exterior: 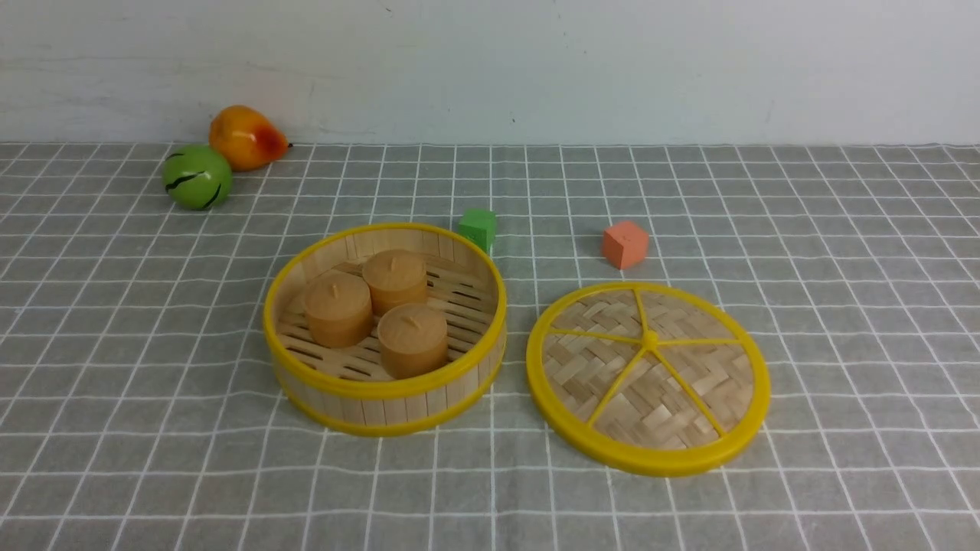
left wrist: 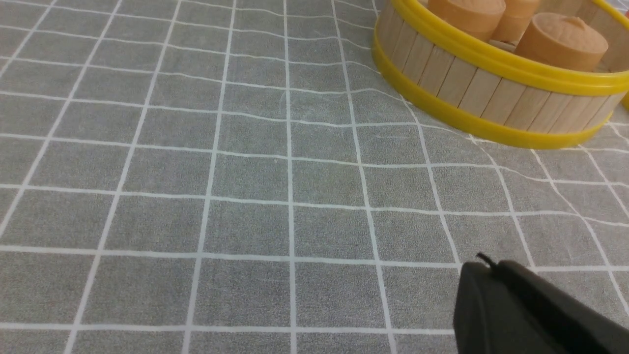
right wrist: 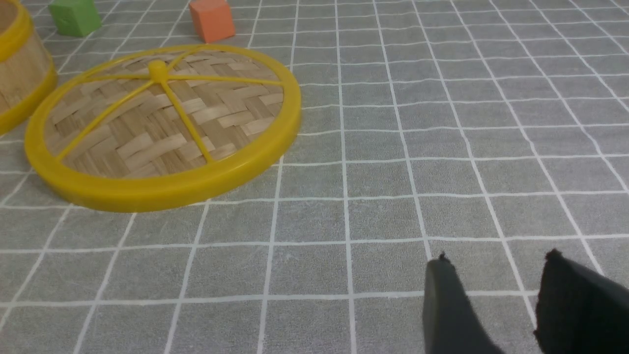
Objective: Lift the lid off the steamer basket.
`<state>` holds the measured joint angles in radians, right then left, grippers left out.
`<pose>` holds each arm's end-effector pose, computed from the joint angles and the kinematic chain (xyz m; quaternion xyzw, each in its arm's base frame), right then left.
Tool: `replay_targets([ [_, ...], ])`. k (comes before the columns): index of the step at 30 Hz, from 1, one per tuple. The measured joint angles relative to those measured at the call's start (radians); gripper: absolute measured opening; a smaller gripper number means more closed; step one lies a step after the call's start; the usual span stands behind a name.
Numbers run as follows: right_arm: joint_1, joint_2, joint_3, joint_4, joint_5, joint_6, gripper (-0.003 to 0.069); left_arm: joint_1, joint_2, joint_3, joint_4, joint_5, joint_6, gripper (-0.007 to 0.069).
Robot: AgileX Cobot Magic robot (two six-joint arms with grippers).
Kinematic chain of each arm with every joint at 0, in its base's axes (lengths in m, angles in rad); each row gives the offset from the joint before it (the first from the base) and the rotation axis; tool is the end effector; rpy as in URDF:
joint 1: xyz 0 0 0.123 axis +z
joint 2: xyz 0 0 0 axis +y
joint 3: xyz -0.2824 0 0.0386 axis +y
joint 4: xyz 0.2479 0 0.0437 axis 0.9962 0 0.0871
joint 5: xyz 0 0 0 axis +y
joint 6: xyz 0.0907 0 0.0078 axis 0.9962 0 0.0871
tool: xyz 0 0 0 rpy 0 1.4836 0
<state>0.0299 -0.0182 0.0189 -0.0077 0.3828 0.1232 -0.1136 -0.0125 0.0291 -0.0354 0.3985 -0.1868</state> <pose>0.0519 0.0013 0.1733 0.0355 0.8030 0.0422 0.5935 0.0514 -0.0071 0.1682 -0.0390 0.8120 -0.1020 0.5733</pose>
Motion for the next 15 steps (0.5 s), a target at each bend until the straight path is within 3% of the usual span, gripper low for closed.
replay_targets([
  [15,0.0,0.0,0.0,0.0,0.0,0.0,0.0241,0.0,0.0,0.0,0.0,0.0,0.0,0.0005],
])
